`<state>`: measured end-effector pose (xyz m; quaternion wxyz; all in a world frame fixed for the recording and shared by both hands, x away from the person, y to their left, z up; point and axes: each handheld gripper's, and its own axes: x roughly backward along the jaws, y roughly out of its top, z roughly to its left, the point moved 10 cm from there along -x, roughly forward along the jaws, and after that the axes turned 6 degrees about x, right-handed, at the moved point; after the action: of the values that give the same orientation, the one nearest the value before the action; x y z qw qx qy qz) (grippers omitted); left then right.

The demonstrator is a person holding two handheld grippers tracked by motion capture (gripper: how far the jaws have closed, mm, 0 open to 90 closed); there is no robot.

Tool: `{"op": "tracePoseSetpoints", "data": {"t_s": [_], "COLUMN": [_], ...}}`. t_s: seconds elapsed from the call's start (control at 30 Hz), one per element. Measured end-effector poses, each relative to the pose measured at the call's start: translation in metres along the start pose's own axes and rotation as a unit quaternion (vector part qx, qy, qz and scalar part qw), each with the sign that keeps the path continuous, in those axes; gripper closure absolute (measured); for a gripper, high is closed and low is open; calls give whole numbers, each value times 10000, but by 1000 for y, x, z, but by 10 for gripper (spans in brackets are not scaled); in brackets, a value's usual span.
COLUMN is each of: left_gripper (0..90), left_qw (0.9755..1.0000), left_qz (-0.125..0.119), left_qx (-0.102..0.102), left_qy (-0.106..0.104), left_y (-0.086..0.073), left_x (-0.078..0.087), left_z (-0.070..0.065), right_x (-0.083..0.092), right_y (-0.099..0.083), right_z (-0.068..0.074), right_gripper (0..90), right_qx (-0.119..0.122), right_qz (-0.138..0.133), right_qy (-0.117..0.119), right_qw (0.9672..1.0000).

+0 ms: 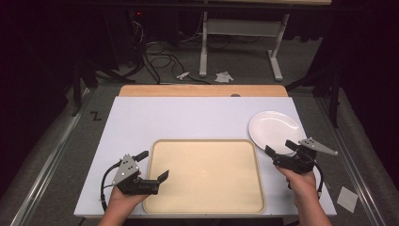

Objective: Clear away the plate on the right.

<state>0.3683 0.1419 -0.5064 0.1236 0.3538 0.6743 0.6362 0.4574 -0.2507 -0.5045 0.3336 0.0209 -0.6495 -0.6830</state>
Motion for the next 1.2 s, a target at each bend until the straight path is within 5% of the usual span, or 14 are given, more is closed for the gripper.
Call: {"op": "tracePoseSetpoints", "data": {"t_s": [0.5, 1.2], "left_gripper": [24, 24], "left_qw": [10000, 9997], "left_qz": [27, 90], "left_qx": [-16, -111], "left_qy": [-79, -196], "left_y": [-1, -2], "left_x": [0, -1], "left_z": [-3, -9], "right_x": [17, 27], "right_y": [-10, -26], "right_z": [-39, -72], "right_gripper": [33, 55], "right_qx": [-1003, -1644], "right_qz": [25, 187], "right_qy": [-41, -225], "right_qw": [9949, 9860]}}
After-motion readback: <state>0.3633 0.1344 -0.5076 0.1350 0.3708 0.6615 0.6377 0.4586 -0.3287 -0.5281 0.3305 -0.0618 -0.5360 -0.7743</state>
